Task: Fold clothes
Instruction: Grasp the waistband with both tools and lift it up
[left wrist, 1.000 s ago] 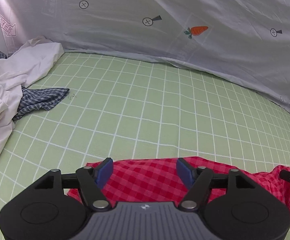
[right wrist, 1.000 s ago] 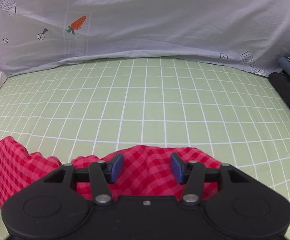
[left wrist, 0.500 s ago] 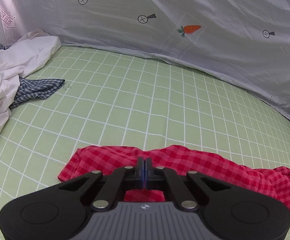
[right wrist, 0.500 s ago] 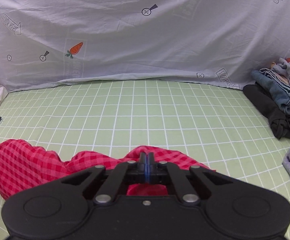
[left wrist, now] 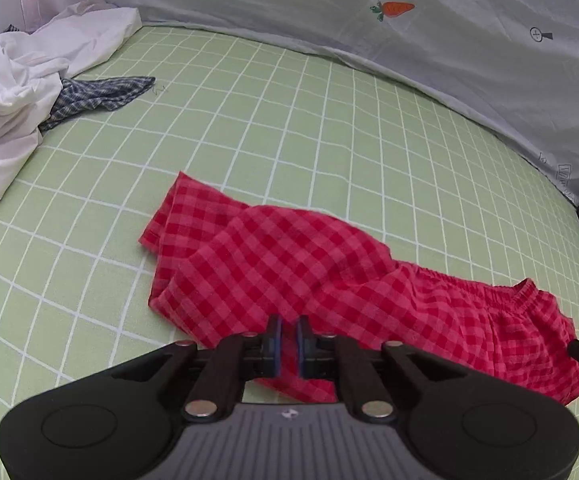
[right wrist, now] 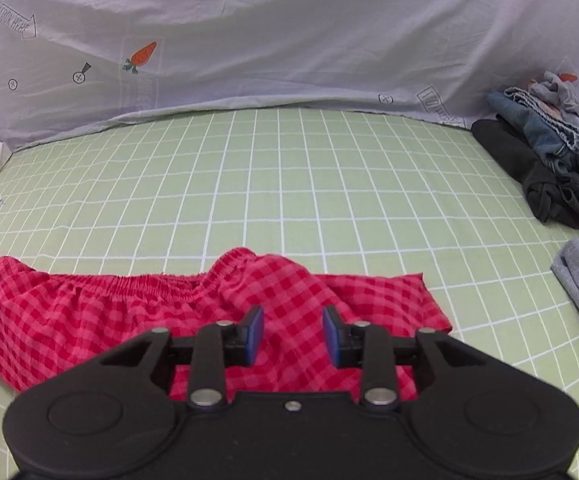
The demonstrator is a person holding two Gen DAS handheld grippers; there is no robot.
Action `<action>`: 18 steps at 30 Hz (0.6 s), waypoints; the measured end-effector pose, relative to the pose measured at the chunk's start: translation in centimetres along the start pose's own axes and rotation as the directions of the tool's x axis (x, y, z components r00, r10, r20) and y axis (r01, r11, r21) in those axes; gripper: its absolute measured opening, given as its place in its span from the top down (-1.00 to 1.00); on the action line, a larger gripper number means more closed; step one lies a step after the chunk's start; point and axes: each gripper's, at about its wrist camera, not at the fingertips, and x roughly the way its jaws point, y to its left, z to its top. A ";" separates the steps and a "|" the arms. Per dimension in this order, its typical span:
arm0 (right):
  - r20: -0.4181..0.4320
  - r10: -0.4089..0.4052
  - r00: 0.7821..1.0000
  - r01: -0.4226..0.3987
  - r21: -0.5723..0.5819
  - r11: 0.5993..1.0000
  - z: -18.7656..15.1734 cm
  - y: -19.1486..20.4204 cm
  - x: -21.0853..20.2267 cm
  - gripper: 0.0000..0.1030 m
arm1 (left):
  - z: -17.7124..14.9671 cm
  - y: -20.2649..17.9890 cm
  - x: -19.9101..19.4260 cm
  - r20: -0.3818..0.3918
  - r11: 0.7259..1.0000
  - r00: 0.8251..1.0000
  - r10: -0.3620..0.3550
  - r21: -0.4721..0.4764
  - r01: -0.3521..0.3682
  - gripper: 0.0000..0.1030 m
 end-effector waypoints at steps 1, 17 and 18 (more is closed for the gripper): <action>0.018 0.007 1.000 -0.007 -0.006 1.000 0.3 0.1 -0.1 0.25 | 0.4 -0.1 -0.6 0.027 1.000 1.000 -0.012 0.005 0.012 0.54; -0.057 0.062 0.996 -0.063 -0.024 0.998 1.6 1.2 5.3 0.06 | 3.6 -6.3 6.0 -0.053 0.956 0.997 0.054 0.291 -0.037 -0.21; -0.060 0.059 0.996 -0.061 -0.032 0.998 1.6 1.3 5.5 -0.02 | 3.4 -6.4 6.5 -0.068 0.949 0.996 0.061 0.312 -0.036 -0.22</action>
